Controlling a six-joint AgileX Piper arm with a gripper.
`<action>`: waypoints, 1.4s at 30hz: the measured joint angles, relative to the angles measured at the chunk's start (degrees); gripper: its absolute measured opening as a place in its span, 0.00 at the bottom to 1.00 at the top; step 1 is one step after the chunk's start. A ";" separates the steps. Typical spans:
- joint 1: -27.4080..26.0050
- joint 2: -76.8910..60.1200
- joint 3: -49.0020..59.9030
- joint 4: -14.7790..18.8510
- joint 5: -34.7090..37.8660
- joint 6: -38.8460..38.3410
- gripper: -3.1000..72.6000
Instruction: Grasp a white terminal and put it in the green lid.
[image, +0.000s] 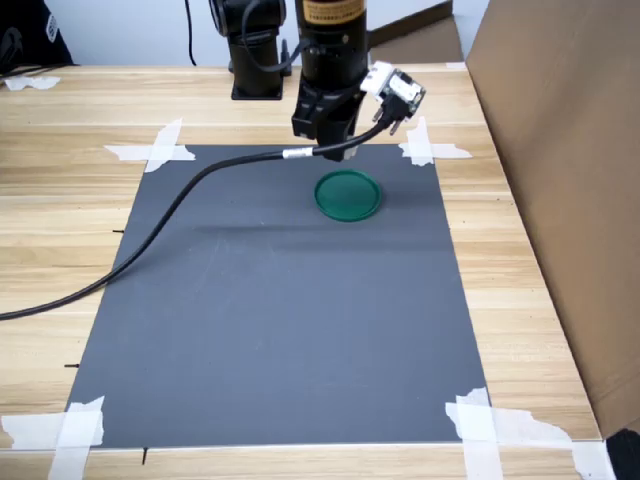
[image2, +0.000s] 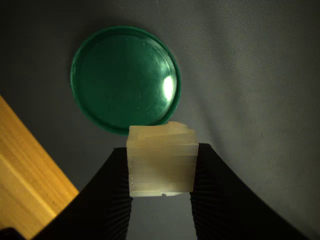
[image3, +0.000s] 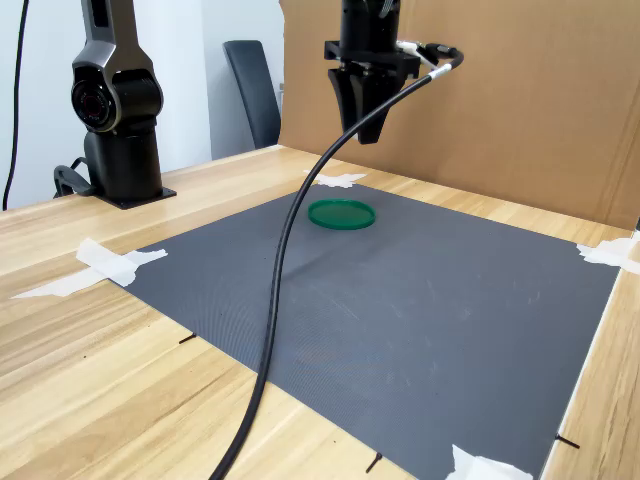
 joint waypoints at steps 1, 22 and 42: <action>0.42 -0.20 1.11 -0.30 -0.83 0.00 0.40; 4.44 -7.09 11.28 -1.26 -8.48 -5.65 0.40; 6.49 -8.13 16.16 -3.52 -9.12 -2.31 0.72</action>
